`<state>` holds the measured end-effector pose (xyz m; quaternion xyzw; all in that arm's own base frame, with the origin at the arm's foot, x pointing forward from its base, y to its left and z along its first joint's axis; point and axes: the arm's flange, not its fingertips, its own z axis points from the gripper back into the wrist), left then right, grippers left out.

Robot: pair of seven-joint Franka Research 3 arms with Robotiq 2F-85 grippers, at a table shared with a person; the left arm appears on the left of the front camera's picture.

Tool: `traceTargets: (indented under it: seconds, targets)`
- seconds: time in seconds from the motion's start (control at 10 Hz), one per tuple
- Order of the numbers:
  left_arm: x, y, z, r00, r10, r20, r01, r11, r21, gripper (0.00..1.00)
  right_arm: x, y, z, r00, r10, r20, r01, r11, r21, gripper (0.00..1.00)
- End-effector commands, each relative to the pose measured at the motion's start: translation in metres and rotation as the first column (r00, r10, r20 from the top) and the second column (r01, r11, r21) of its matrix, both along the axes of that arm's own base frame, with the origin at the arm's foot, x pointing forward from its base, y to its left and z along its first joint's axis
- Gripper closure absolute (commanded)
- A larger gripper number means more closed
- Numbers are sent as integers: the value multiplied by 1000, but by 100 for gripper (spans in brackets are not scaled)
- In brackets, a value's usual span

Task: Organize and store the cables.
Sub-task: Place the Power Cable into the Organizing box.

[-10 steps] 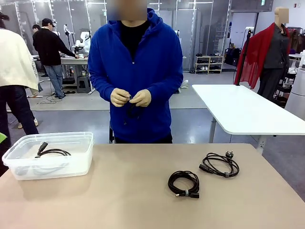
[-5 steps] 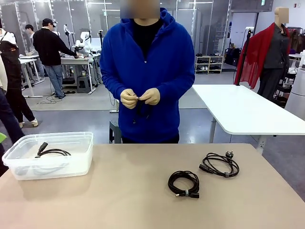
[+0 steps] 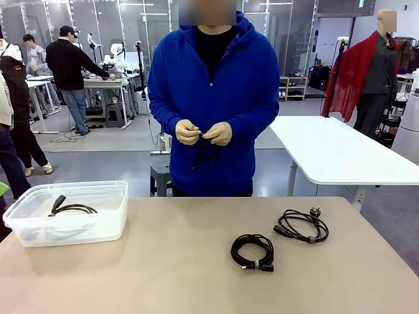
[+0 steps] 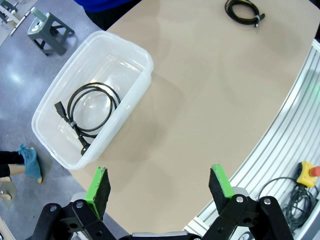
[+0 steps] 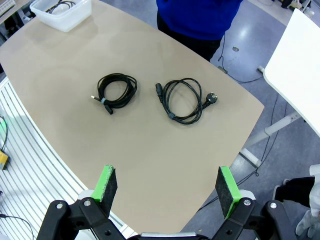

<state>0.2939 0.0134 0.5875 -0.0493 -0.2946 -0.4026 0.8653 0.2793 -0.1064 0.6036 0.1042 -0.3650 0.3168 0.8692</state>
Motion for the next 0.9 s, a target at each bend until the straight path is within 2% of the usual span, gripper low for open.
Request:
traceTargets:
  seconds: [0.0, 0.8]
  targets:
    - [0, -1, 0, 1000, -4, -4, 4, 1000, 0, 0, 0, -1, -1, 1000, 0, 0, 0, 1000, 2, 0]
    - [0, -1, 0, 1000, -4, -4, 4, 1000, 0, 0, 0, -1, -1, 1000, 0, 0, 0, 1000, 2, 0]
